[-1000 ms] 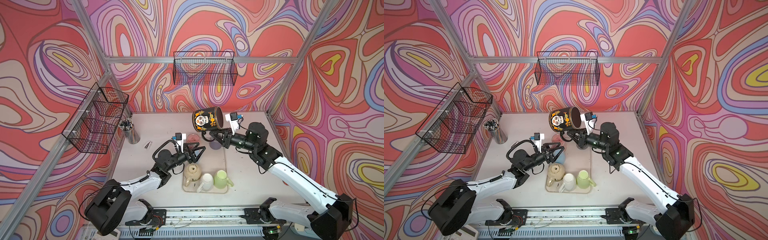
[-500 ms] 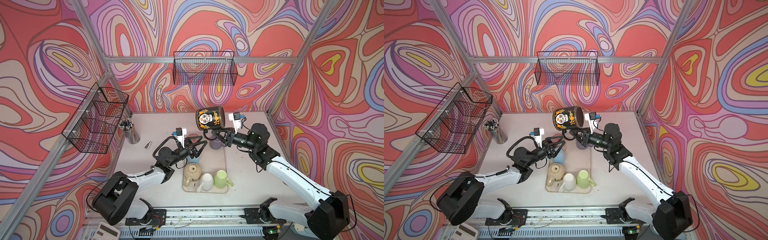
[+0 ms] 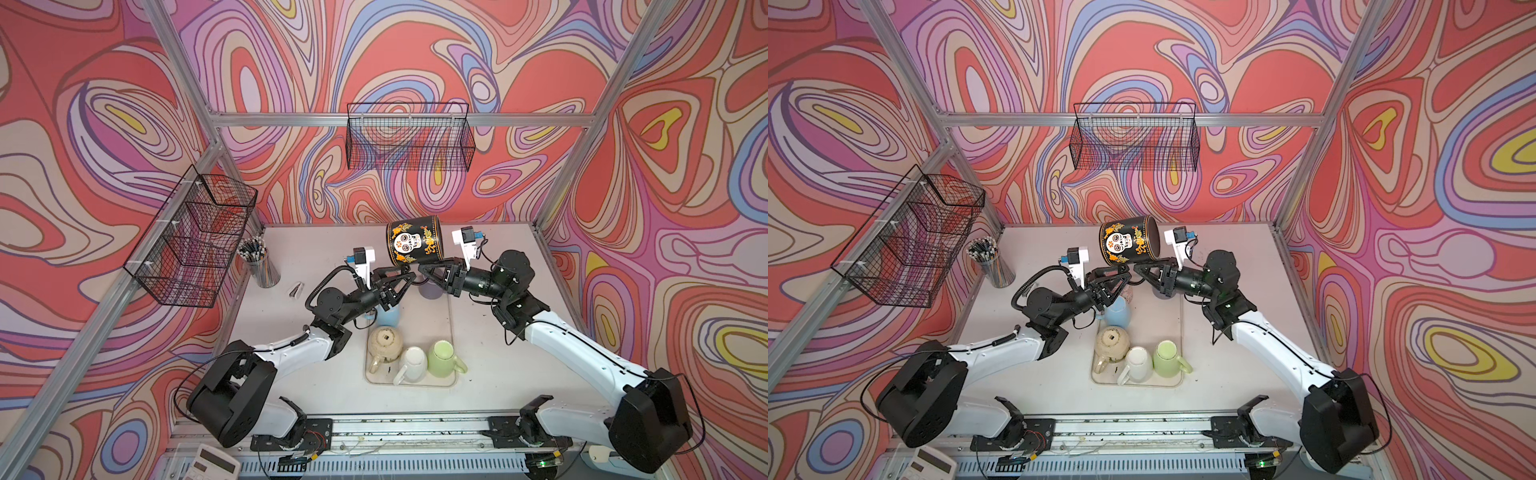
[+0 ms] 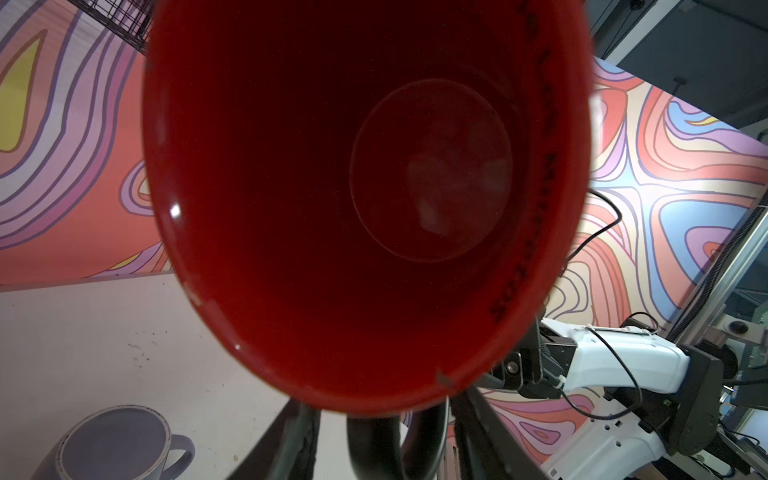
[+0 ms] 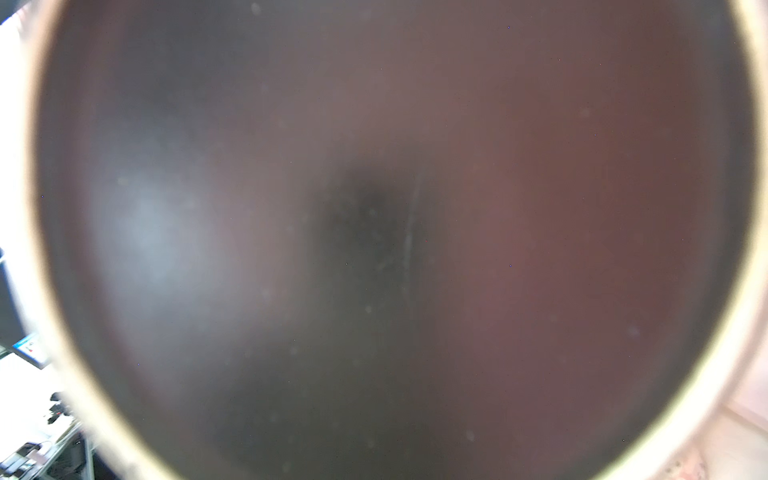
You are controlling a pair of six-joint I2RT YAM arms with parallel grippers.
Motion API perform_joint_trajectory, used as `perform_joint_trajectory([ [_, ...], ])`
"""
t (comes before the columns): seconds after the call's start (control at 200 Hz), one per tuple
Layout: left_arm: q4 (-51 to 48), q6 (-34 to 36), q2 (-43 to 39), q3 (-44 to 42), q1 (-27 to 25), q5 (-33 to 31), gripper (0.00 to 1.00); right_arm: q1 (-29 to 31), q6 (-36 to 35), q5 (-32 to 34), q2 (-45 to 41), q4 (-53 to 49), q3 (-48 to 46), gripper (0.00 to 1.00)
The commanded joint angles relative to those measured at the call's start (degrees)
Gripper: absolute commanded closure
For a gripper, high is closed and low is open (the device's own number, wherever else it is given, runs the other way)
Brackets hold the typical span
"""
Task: Turn the mug right side up
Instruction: 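Raise the left gripper toward the held mug while right gripper holds it up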
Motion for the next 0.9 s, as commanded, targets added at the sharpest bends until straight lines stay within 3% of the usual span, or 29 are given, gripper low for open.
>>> perform_joint_trajectory([
  [0.0,4.31,-0.75,0.71,1.98,0.31,2.17,0.54,-0.03,-0.09,-1.99,-0.80,11.44,0.89,1.00],
  [0.446,4.37,-0.24,0.55,2.49,0.53,1.39,0.64,0.02,0.52,-5.62,0.83,13.81,-0.68,1.00],
  [0.766,4.39,-0.15,-0.63,1.82,1.06,1.10,0.77,-0.03,0.40,-6.06,1.56,14.53,-1.84,1.00],
  [0.826,4.40,-0.15,-0.80,1.78,1.06,1.22,0.83,-0.07,0.41,-6.15,1.84,14.85,-2.20,1.00],
  [0.896,4.35,-0.28,-0.95,1.87,1.06,1.82,1.00,-0.03,0.38,-6.15,2.08,15.11,-2.62,1.00],
])
